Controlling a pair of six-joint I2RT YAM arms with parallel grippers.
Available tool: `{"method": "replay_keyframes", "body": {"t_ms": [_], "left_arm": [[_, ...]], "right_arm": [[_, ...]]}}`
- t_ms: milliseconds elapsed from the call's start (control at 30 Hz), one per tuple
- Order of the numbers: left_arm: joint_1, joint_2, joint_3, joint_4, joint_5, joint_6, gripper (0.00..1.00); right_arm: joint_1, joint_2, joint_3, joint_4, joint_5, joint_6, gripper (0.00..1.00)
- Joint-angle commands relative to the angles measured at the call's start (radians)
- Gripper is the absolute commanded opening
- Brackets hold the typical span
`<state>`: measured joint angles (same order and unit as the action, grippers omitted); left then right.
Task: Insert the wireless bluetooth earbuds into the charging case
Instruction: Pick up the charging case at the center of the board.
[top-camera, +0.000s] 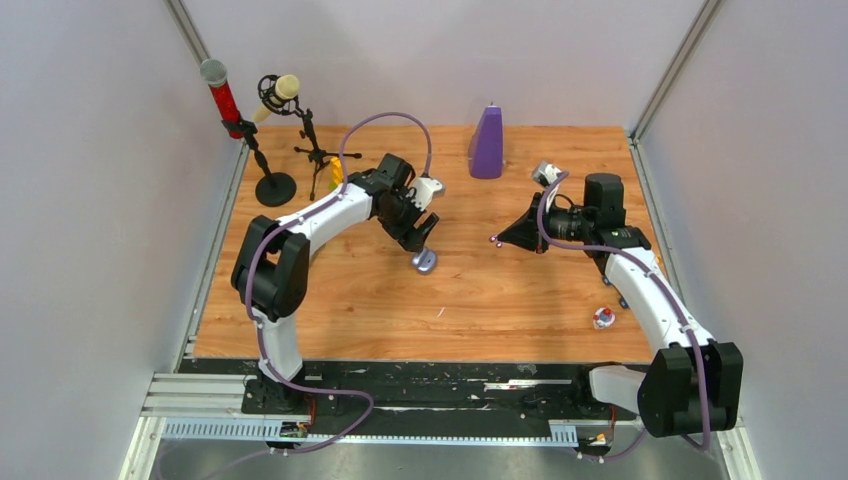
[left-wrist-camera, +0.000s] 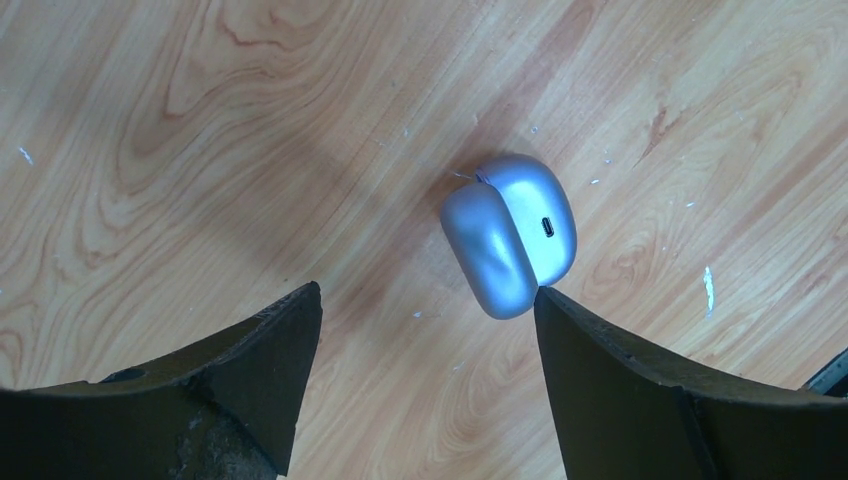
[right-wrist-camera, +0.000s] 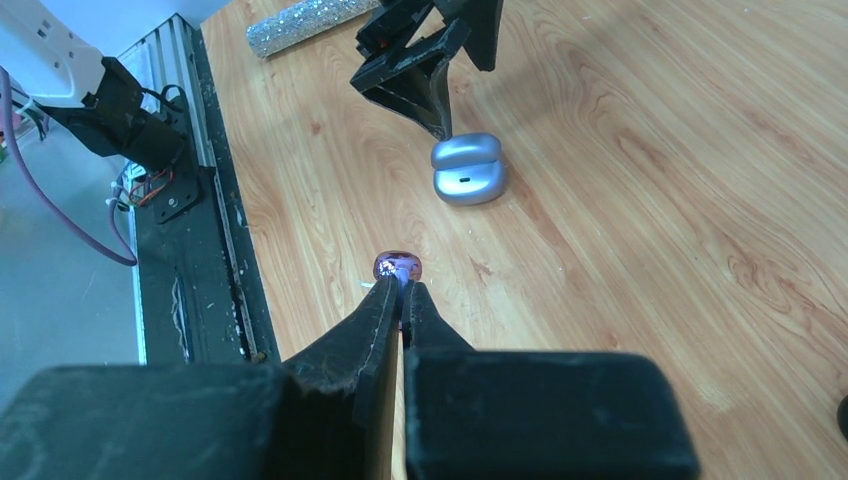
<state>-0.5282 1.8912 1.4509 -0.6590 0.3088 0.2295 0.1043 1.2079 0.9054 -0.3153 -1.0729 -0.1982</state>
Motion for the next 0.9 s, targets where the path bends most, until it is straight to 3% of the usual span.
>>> {"method": "replay_keyframes", "body": {"t_ms": [0, 133, 333, 533, 867], "left_arm": [[-0.001, -0.041, -0.010, 0.045, 0.004, 0.040, 0.86], [0.010, -0.132, -0.083, 0.168, -0.105, 0.226, 0.99], [0.022, -0.234, -0.223, 0.326, -0.196, 0.422, 1.00], [0.021, -0.207, -0.312, 0.409, -0.225, 0.456, 1.00], [0.017, -0.140, -0.311, 0.405, -0.178, 0.418, 1.00]], "right_arm": [[0.004, -0.016, -0.007, 0.043, 0.008, -0.044, 0.00], [0.003, -0.010, -0.005, 0.043, 0.012, -0.044, 0.00], [0.003, -0.006, -0.002, 0.044, 0.016, -0.044, 0.00], [0.004, -0.013, -0.002, 0.044, 0.019, -0.041, 0.00], [0.003, -0.019, -0.002, 0.044, 0.022, -0.043, 0.00]]}}
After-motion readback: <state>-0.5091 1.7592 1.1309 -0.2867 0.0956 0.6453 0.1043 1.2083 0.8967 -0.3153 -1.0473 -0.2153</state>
